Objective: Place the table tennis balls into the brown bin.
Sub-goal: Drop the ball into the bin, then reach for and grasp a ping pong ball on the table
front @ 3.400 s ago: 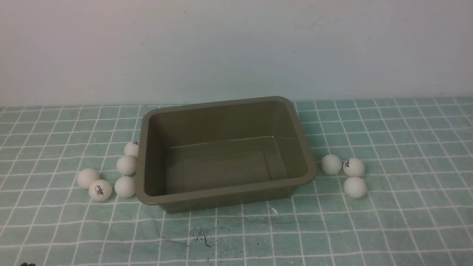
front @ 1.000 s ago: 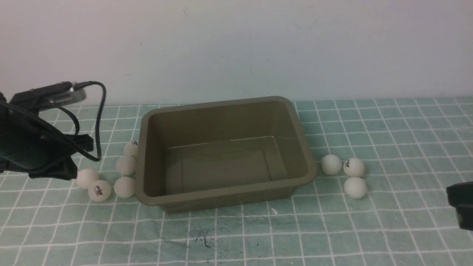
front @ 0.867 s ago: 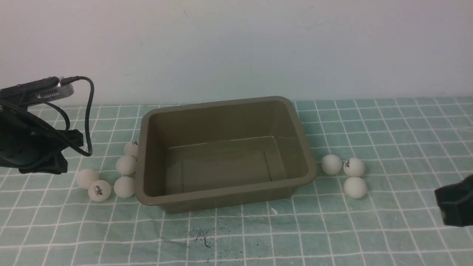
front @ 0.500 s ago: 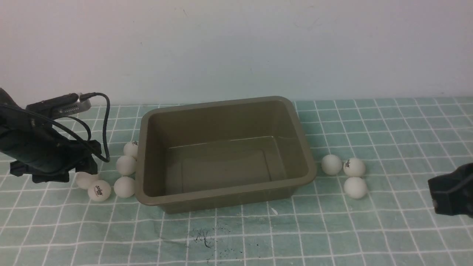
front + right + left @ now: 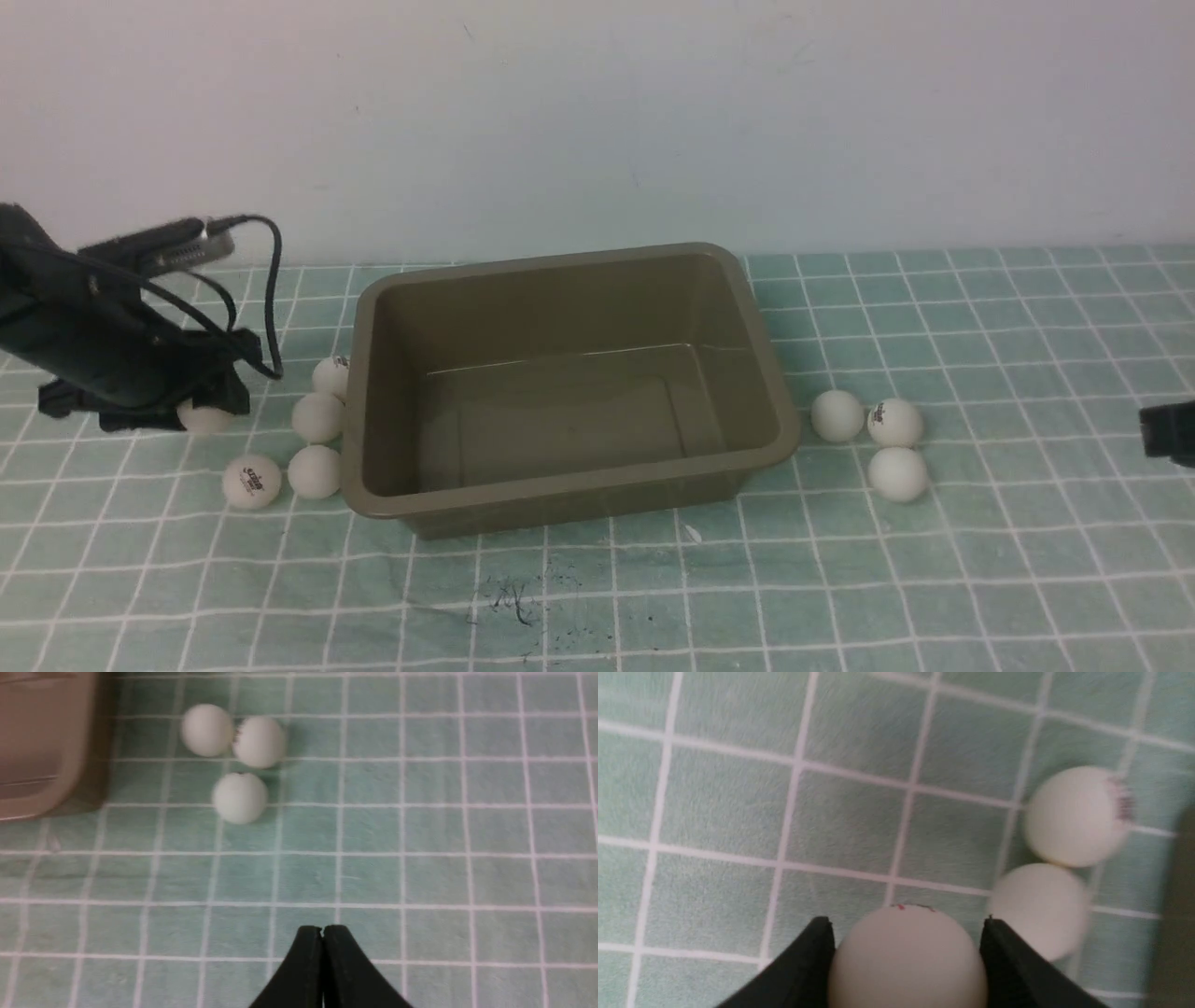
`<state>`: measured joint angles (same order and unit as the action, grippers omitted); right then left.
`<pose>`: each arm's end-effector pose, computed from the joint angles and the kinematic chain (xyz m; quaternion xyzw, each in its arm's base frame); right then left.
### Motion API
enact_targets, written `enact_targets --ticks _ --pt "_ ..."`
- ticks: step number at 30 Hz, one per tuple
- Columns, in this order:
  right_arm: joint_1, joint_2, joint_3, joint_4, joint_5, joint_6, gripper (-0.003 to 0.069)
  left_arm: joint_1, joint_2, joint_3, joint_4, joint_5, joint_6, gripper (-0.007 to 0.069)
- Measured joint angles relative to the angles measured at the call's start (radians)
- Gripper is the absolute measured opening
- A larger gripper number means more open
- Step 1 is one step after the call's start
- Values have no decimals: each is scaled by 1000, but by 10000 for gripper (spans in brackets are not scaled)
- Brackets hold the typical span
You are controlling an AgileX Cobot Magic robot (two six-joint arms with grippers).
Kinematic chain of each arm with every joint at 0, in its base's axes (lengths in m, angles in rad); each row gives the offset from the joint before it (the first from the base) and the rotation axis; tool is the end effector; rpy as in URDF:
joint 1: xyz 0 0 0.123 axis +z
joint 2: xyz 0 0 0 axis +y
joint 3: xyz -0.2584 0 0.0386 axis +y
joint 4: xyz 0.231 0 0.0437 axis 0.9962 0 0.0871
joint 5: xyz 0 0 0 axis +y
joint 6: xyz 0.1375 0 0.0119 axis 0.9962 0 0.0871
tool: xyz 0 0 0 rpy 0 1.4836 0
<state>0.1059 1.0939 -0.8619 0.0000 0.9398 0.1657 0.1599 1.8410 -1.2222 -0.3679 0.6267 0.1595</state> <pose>0.2137 0.0227 0.2376 0.0290 0.9702 0.0326 0.2385 0.3775 0.0314 0.1415 -0.1232 0.9623 -0.1016 0.2203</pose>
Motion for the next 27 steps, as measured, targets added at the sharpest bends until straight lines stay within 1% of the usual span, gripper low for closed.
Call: enact_targets --ticks 2,4,7,8,9,11,14,15,17,18,19,20,21,22,23,25,26,27 --pt "-7 51 0 13 -15 -26 3 -12 -43 -52 -14 76 4 353" --pt "-5 140 -1 60 -73 -74 41 -48 -84 -106 -42 146 28 353" --pt "13 282 -37 139 -151 -136 149 -134 -100 -142 -66 189 72 353" --pt "14 291 -41 143 -151 -136 149 -134 -100 -142 -66 189 72 353" --pt "24 363 -73 172 -175 -158 210 -180 -95 -144 -70 192 90 353" --pt "36 455 -120 195 -189 -174 304 -253 -77 -144 -75 197 111 353" --pt "56 607 -204 209 -190 -179 440 -333 -27 -146 -80 201 117 357" --pt "64 654 -230 210 -185 -182 484 -350 -8 -145 -83 201 119 369" --pt "67 708 -259 217 -177 -182 533 -370 24 -147 -83 203 120 430" --pt "69 725 -264 219 -176 -182 540 -373 32 -149 -83 205 120 456" --pt "70 758 -280 222 -177 -182 558 -376 45 -161 -83 217 119 513" --pt "70 770 -287 222 -178 -182 562 -376 47 -169 -82 224 116 526" --pt "70 795 -296 224 -179 -182 563 -373 48 -198 -76 265 101 557" --pt "70 804 -300 224 -179 -182 561 -371 44 -213 -72 282 94 559" --pt "70 819 -307 228 -183 -182 547 -365 36 -246 -60 311 78 544" --pt "71 840 -318 232 -188 -182 483 -347 13 -294 -26 359 58 472" --pt "71 848 -320 235 -192 -182 405 -331 -7 -318 3 381 50 398" --pt "71 849 -321 235 -192 -182 349 -311 -30 -338 34 398 42 302"
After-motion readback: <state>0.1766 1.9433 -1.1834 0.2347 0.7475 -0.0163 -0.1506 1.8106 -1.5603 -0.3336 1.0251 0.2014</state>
